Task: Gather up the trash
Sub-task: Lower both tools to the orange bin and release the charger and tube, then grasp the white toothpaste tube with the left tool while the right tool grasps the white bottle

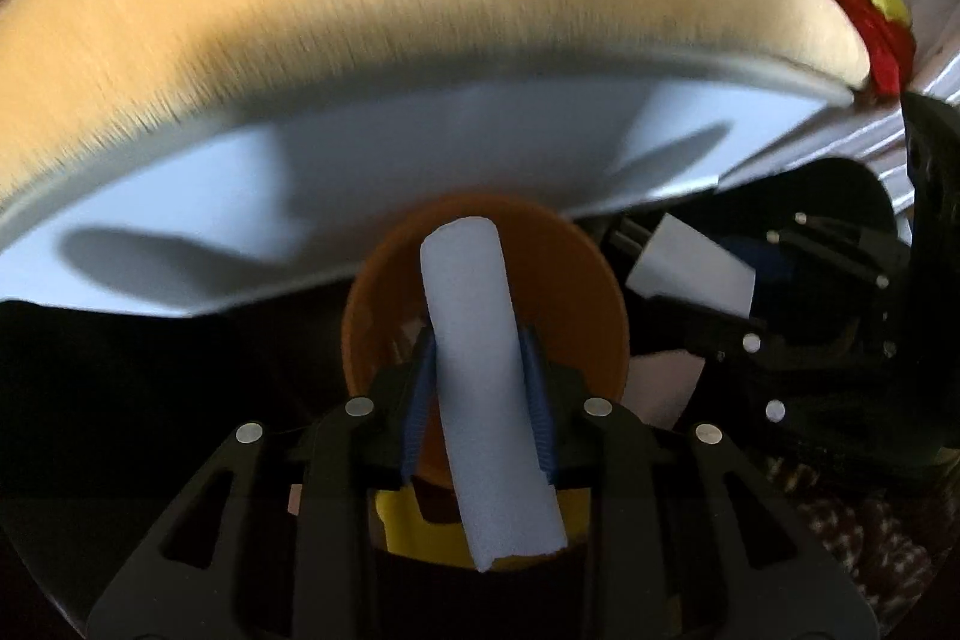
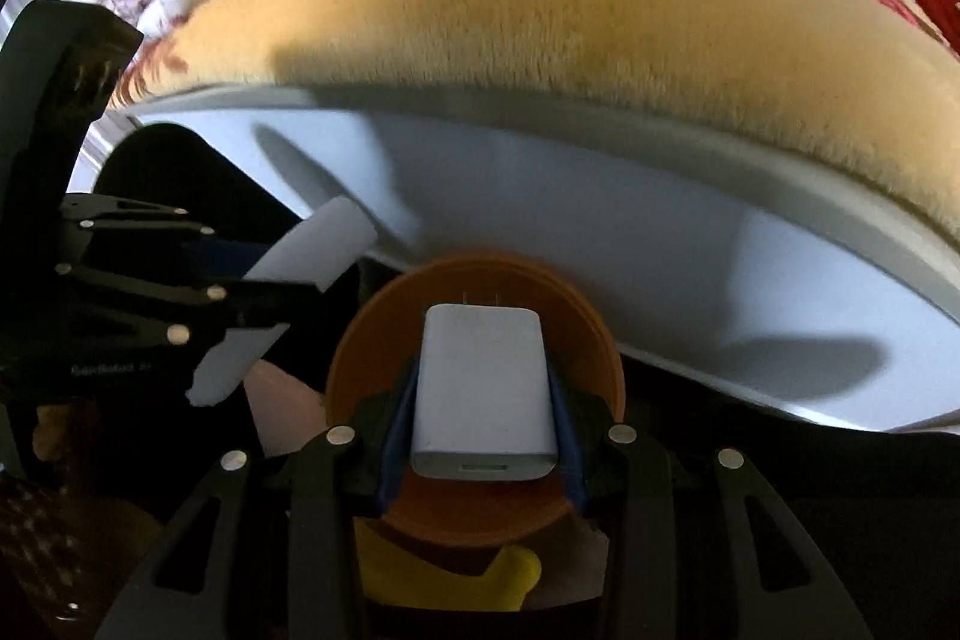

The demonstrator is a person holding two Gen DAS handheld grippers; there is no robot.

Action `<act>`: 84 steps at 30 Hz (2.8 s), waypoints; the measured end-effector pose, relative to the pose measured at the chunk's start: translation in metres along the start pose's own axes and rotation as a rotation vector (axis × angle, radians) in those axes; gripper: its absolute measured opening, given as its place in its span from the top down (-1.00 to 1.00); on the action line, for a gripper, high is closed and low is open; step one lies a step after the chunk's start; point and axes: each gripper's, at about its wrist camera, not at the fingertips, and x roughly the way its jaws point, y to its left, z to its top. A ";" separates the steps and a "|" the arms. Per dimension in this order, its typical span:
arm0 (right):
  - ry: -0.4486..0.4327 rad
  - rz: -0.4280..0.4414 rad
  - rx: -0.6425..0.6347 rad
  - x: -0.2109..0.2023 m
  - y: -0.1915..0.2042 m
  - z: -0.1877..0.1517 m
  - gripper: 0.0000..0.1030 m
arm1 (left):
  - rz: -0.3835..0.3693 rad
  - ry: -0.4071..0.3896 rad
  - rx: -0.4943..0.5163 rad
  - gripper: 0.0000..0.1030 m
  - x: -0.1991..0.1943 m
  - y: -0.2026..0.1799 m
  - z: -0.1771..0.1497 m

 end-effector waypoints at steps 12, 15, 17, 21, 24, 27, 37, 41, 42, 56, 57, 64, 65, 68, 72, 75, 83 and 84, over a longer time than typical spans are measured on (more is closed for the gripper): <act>-0.063 -0.027 0.052 -0.019 -0.007 -0.002 -0.34 | 0.037 0.008 0.005 -0.23 -0.005 -0.005 0.000; -0.098 -0.034 0.053 -0.027 -0.012 0.005 -0.34 | 0.039 -0.055 0.017 -0.23 -0.022 -0.007 0.008; -0.134 -0.042 0.055 -0.035 -0.016 0.015 -0.34 | 0.033 -0.128 0.021 -0.23 -0.040 -0.008 0.016; -0.217 -0.065 0.048 -0.054 -0.019 0.029 -0.35 | 0.054 -0.277 0.017 -0.25 -0.077 0.001 0.038; -0.292 -0.098 0.033 -0.070 -0.022 0.041 -0.35 | 0.091 -0.359 -0.005 -0.31 -0.098 0.007 0.068; -0.340 -0.126 0.025 -0.079 -0.025 0.055 -0.35 | 0.131 -0.416 -0.038 -0.31 -0.113 0.016 0.103; -0.437 -0.152 0.026 -0.094 -0.037 0.078 -0.42 | 0.201 -0.488 -0.170 -0.31 -0.091 0.035 0.239; -0.432 -0.159 0.021 -0.087 -0.038 0.079 -0.42 | 0.233 -0.446 -0.234 -0.31 -0.068 0.048 0.285; -0.429 -0.151 0.027 -0.085 -0.041 0.079 -0.42 | 0.236 -0.437 -0.246 -0.31 -0.063 0.051 0.292; -0.427 -0.164 0.066 -0.074 -0.066 0.091 -0.47 | 0.347 -0.373 -0.315 -0.10 0.002 0.078 0.364; -0.431 -0.170 0.062 -0.075 -0.067 0.092 -0.47 | 0.332 -0.389 -0.291 0.41 -0.002 0.076 0.360; -0.476 -0.201 0.033 -0.084 -0.075 0.126 -0.47 | 0.247 -0.445 -0.216 0.71 -0.039 0.072 0.312; -0.481 -0.203 0.032 -0.085 -0.077 0.136 -0.47 | 0.239 -0.448 -0.211 0.71 -0.043 0.072 0.305; -0.488 -0.204 0.042 -0.083 -0.089 0.165 -0.47 | 0.224 -0.472 -0.195 0.71 -0.057 0.070 0.280; -0.453 -0.248 0.057 -0.069 -0.107 0.212 -0.47 | 0.209 -0.483 -0.175 0.71 -0.066 0.070 0.253; -0.443 -0.268 0.060 -0.063 -0.114 0.239 -0.47 | 0.189 -0.489 -0.178 0.71 -0.068 0.073 0.239; -0.328 -0.281 0.096 -0.023 -0.140 0.300 -0.46 | 0.174 -0.525 -0.160 0.72 -0.077 0.070 0.215; -0.302 -0.288 0.102 -0.014 -0.143 0.308 -0.40 | 0.167 -0.533 -0.159 0.72 -0.079 0.070 0.212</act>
